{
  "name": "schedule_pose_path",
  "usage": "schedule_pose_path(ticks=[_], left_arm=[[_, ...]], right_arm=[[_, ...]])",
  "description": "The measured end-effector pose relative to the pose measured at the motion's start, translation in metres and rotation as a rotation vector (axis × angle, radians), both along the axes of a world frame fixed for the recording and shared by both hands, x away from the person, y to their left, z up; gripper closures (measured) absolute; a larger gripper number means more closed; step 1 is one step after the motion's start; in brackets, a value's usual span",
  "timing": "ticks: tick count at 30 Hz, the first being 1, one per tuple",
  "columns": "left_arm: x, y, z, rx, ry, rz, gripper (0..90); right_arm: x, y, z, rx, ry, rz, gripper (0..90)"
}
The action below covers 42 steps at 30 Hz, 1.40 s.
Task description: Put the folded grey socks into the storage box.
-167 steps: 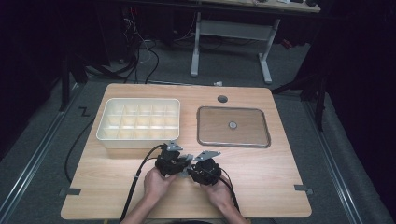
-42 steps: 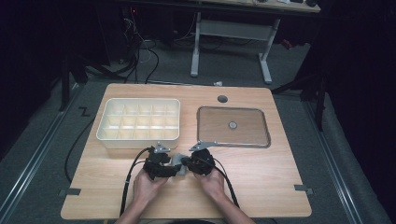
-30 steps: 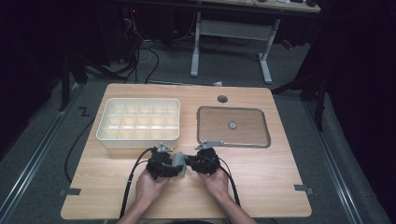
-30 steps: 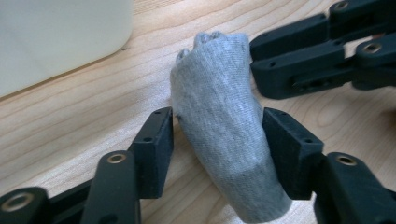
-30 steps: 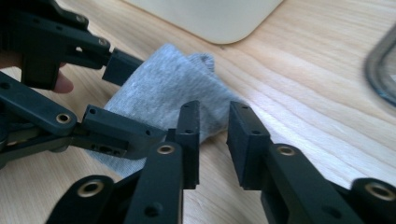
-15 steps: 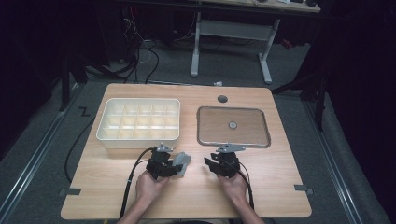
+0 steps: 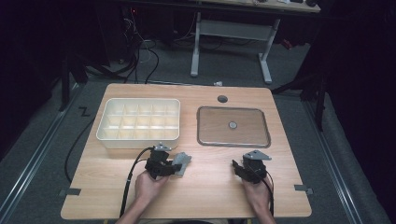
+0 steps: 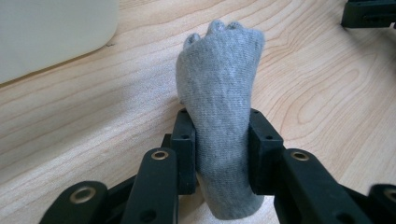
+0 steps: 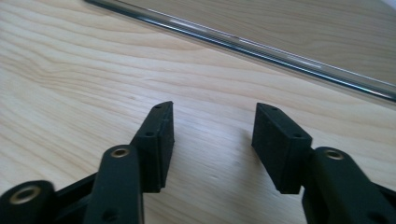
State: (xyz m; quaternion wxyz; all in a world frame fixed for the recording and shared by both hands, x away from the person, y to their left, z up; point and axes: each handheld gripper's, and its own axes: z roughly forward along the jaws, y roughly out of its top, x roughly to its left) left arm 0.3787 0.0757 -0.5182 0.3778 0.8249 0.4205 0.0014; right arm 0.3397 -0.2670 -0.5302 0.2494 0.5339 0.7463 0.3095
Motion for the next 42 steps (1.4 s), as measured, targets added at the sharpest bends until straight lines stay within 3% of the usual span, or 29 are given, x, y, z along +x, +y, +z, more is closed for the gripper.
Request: schedule_pose_path(ticks=[5,18,32,35,42], left_arm=[[0.001,0.004,0.001,-0.015,0.011,0.001,69.6],[-0.002,0.020,0.011,-0.073,0.022,0.019,69.8],[-0.006,0.033,0.021,-0.066,-0.002,0.033,69.8],[-0.005,0.038,0.028,-0.051,-0.022,0.042,69.9],[-0.003,0.049,0.039,-0.066,-0.038,0.067,69.9]], right_arm=[[-0.001,-0.010,-0.001,0.032,0.004,-0.021,42.6],[-0.002,-0.009,-0.002,0.022,0.003,-0.014,40.2],[-0.002,-0.008,-0.002,0.022,0.007,-0.008,38.2],[-0.002,-0.008,-0.002,0.022,0.007,-0.007,38.0],[-0.002,-0.008,-0.002,0.021,0.007,-0.003,37.4]])
